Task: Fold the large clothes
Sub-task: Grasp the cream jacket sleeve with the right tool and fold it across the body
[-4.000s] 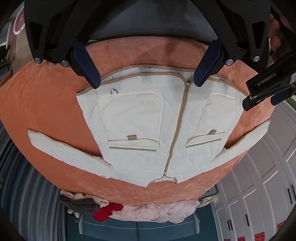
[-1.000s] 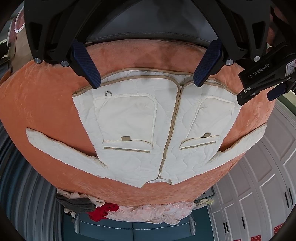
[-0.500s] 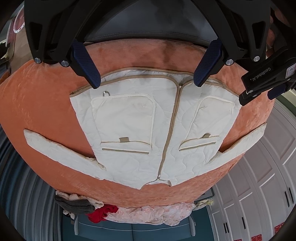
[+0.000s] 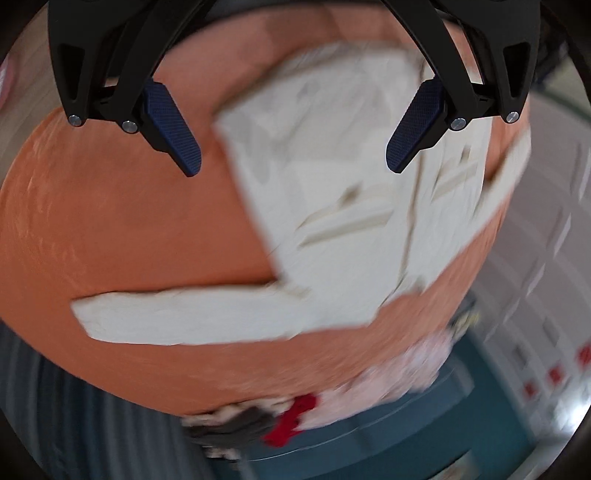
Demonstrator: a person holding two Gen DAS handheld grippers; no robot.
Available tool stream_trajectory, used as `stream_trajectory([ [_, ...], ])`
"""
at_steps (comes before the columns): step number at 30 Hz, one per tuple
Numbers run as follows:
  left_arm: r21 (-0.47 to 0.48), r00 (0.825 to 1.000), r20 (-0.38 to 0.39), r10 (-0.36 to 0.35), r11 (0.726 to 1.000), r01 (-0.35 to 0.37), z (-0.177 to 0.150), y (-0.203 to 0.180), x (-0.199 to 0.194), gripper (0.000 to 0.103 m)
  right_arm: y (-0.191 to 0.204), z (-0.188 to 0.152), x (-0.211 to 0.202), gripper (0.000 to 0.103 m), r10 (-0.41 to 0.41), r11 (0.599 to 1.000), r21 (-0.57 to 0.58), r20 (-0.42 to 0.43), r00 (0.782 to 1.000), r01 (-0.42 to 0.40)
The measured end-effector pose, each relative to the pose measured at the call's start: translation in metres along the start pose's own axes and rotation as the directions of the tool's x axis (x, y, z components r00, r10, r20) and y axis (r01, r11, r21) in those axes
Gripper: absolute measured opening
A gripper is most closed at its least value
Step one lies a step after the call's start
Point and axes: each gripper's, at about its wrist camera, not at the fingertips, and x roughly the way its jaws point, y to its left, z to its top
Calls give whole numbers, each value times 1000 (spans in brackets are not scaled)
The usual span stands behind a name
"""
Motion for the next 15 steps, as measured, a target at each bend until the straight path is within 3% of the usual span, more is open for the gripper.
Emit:
stream_trajectory([
  [3,-32,1000,-12,-23,999,22,11,-1,11,92,-57,38,21,98,-51,992,118,66,996,43],
  [7,-50,1000,-6,3,999,-3,22,-3,23,92,-130,80,55,98,-149,959,258,95,984,120],
  [12,-47,999,2,39,998,-39,36,-9,43,92,-224,106,95,98,-206,852,505,84,975,137],
  [15,-43,998,-17,58,997,-59,41,-14,57,92,-260,113,114,98,-241,790,592,60,969,160],
])
